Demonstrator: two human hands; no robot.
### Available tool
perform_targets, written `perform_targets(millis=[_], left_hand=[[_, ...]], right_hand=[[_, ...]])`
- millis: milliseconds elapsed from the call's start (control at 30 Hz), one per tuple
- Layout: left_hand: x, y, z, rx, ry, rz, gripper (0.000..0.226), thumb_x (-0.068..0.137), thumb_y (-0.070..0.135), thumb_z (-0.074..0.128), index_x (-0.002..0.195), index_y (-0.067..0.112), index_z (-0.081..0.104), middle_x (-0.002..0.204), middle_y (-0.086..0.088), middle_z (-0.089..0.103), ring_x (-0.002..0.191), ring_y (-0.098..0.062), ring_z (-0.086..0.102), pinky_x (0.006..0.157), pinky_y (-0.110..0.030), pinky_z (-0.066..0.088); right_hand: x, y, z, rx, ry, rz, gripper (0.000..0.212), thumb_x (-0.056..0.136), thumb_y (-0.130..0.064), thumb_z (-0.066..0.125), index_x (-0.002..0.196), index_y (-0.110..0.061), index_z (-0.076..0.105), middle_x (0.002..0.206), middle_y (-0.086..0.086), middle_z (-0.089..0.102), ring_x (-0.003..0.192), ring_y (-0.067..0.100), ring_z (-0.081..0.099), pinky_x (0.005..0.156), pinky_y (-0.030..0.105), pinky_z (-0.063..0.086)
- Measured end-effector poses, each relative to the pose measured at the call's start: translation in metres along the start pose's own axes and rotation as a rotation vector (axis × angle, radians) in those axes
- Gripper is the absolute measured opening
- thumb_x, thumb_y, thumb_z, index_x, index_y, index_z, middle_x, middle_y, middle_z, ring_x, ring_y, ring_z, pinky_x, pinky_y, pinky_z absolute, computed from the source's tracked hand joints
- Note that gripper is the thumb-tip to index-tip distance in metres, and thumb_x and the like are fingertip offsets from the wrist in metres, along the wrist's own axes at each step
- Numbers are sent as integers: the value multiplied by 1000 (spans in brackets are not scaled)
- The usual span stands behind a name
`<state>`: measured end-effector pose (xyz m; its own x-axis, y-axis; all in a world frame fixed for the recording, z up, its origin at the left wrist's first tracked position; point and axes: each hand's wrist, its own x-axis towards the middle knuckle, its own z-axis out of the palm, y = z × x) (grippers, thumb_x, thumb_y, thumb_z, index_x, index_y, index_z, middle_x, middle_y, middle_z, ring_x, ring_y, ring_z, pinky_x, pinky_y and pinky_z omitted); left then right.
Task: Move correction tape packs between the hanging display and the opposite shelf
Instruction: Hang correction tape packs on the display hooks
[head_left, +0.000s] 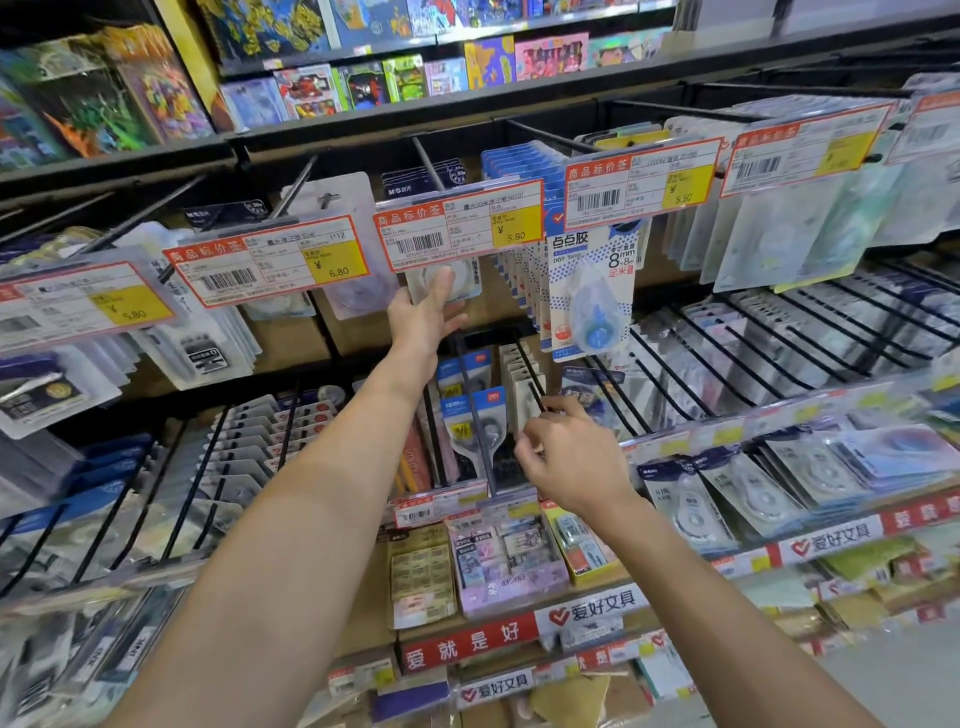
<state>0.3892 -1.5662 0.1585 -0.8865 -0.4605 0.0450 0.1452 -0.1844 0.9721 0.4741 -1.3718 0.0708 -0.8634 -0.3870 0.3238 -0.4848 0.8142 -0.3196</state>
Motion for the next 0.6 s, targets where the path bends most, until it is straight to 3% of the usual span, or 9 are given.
perform_targets(millis=[167, 300, 433, 533, 600], left_hand=[[-4, -1, 5, 14, 56, -27, 37, 95, 33, 68, 126, 18, 53, 113, -4, 69, 93, -24, 71, 69, -30, 60], [-19, -1, -6, 97, 45, -91, 50, 93, 43, 68, 127, 9, 56, 115, -13, 65, 100, -26, 70, 78, -34, 62], [-41, 4, -25, 148, 6, -201, 31, 101, 30, 60, 117, 6, 49, 111, -16, 59, 105, -31, 67, 77, -33, 60], [-60, 9, -44, 311, 16, -198, 24, 101, 26, 61, 112, 6, 53, 117, -16, 61, 106, -29, 67, 74, -32, 59], [-76, 13, -60, 513, 9, -148, 20, 99, 28, 64, 103, 9, 61, 111, -10, 66, 103, -23, 67, 83, -38, 60]], right_hand=[[-1, -1, -1, -5, 10, 2, 31, 94, -32, 51, 80, -14, 70, 94, 1, 75, 128, 18, 50, 65, 40, 54], [-1, -1, -2, 7, 11, 9, 29, 94, -31, 52, 80, -13, 71, 94, 1, 75, 127, 17, 50, 65, 39, 54], [1, -4, -6, 36, -15, 32, 30, 95, -32, 52, 82, -12, 71, 98, 3, 74, 131, 17, 48, 70, 41, 56], [3, -7, -17, 48, -106, 56, 29, 97, -35, 51, 93, -15, 71, 107, 4, 72, 136, 16, 42, 79, 43, 54], [4, -9, -27, 75, -203, 57, 30, 99, -39, 51, 100, -16, 70, 113, 6, 70, 138, 19, 39, 87, 44, 53]])
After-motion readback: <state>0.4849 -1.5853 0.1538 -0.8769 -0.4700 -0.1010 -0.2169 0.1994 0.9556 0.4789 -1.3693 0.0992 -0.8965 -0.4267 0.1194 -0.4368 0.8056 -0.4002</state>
